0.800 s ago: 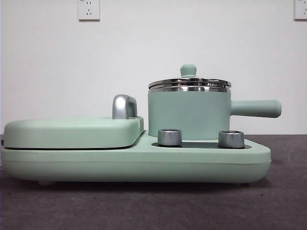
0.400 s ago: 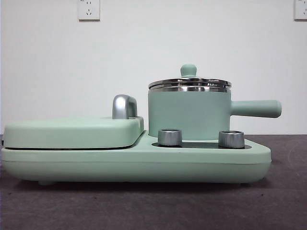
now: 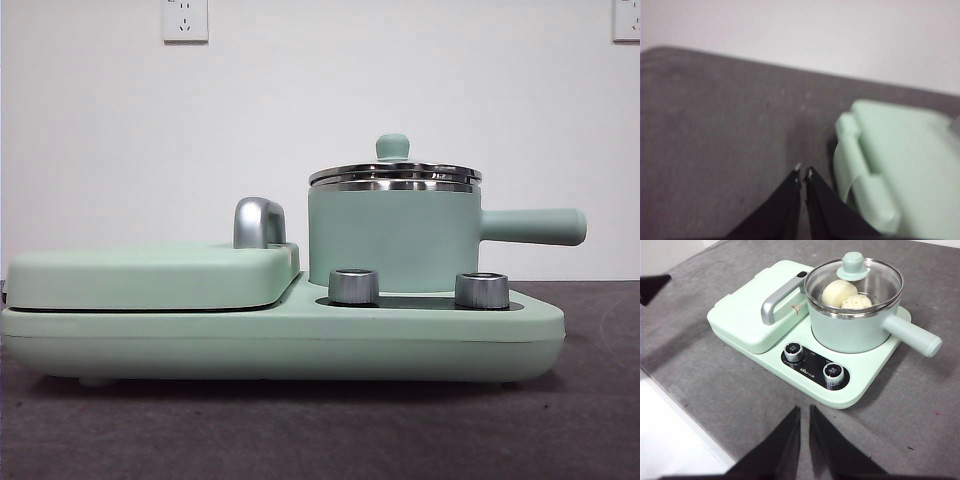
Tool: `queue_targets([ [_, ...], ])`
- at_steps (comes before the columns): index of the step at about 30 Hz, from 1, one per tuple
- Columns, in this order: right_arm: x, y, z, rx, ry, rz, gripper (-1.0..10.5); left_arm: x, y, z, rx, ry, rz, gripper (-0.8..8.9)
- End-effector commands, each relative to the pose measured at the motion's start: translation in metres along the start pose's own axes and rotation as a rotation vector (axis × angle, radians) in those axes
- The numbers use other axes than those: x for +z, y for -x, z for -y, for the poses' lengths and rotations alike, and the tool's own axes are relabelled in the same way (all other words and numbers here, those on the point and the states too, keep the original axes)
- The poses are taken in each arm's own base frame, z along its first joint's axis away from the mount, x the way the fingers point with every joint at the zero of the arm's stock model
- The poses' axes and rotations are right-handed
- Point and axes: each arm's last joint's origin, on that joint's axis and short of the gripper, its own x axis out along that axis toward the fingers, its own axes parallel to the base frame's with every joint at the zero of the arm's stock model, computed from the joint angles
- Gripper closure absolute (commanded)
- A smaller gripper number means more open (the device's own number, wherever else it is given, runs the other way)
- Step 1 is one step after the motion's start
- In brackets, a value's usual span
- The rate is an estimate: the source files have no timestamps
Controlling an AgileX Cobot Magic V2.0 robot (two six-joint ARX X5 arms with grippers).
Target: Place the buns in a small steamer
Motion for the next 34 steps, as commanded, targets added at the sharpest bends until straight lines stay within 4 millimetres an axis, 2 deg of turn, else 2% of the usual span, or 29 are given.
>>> queue_targets([
  [1, 0.003, 0.002, -0.001, 0.006, 0.011, 0.015, 9.2, -0.008, -0.004, -0.002, 0.006, -0.019, 0.002, 7.92],
  [6, 0.003, 0.002, -0.001, 0.006, 0.011, 0.016, 9.2, -0.025, -0.009, -0.005, 0.016, -0.051, -0.051, 7.92],
  [16, 0.003, 0.002, -0.001, 0.006, 0.011, 0.016, 9.2, -0.024, -0.009, -0.006, 0.026, -0.187, -0.049, 7.92],
  [34, 0.003, 0.002, -0.001, 0.006, 0.011, 0.016, 9.2, -0.023, -0.009, -0.01, 0.068, -0.193, -0.044, 7.92],
])
